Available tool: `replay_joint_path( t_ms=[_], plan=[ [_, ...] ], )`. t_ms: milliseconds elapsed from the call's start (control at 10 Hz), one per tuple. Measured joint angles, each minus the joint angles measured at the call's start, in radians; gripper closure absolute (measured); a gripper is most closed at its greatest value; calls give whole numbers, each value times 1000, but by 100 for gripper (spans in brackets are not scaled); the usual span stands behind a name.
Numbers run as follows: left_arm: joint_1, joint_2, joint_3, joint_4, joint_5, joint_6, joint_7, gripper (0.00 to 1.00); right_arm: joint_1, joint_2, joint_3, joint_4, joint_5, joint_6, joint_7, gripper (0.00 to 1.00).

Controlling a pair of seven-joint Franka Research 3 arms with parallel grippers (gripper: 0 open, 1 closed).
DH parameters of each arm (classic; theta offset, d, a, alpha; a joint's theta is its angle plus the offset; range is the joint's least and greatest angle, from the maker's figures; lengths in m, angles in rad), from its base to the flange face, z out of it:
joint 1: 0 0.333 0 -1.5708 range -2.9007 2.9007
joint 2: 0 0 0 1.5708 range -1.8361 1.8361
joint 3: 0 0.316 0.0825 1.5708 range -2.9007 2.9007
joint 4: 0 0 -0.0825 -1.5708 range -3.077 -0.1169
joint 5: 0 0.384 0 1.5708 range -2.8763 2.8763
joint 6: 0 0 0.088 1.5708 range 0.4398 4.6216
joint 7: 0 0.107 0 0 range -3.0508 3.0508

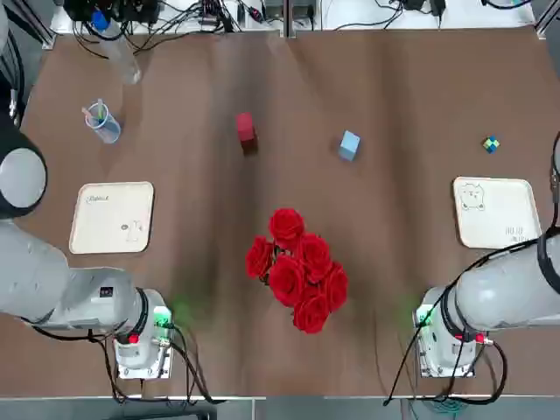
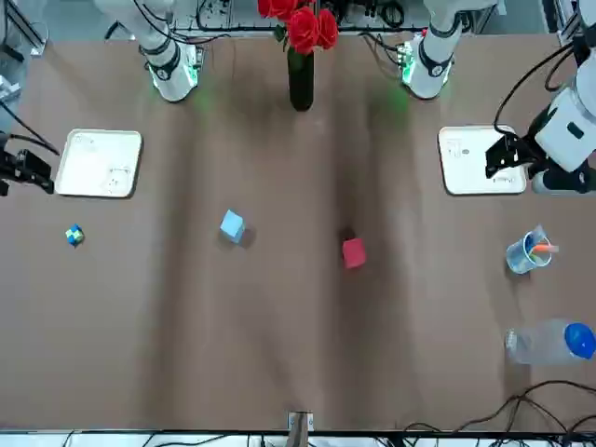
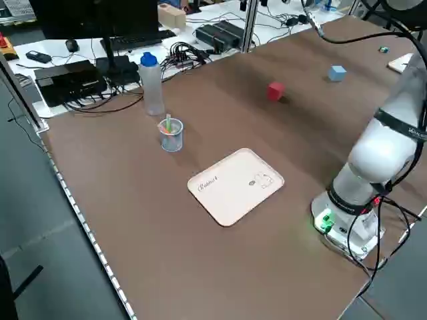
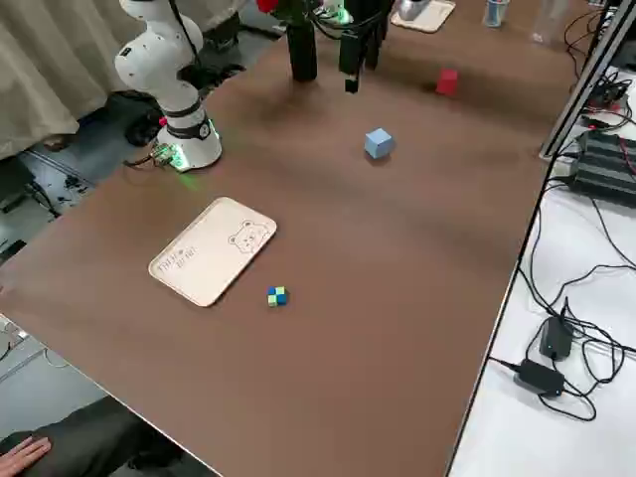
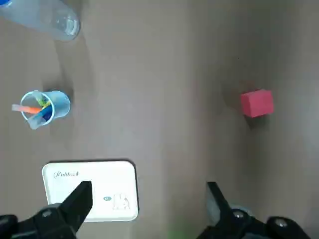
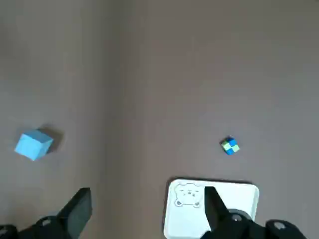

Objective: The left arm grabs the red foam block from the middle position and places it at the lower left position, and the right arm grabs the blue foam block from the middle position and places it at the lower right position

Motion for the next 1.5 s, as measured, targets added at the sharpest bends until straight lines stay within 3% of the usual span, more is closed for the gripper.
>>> replay_joint_path(
  t_ms=[500, 700, 900, 1300, 1500],
  plan=[
    [-3, 14, -1, -6, 0, 1, -17, 0, -1, -5, -13, -14, 19, -3, 23, 0],
    [-12, 68, -13, -14, -26, 27, -113, 0, -1, -4, -12, -34, 21, -3, 29, 0],
    [-54, 129, -40, -56, -37, 132, -302, 0, 9, 14, -1, -57, 39, 4, 23, 0],
    [-255, 291, -49, -94, -11, 286, -702, 0, 208, 166, 15, -74, 52, 89, 87, 0],
    [-326, 385, -49, -97, 10, 390, -863, 0, 312, 272, 16, -79, 52, 191, 164, 0]
  ],
)
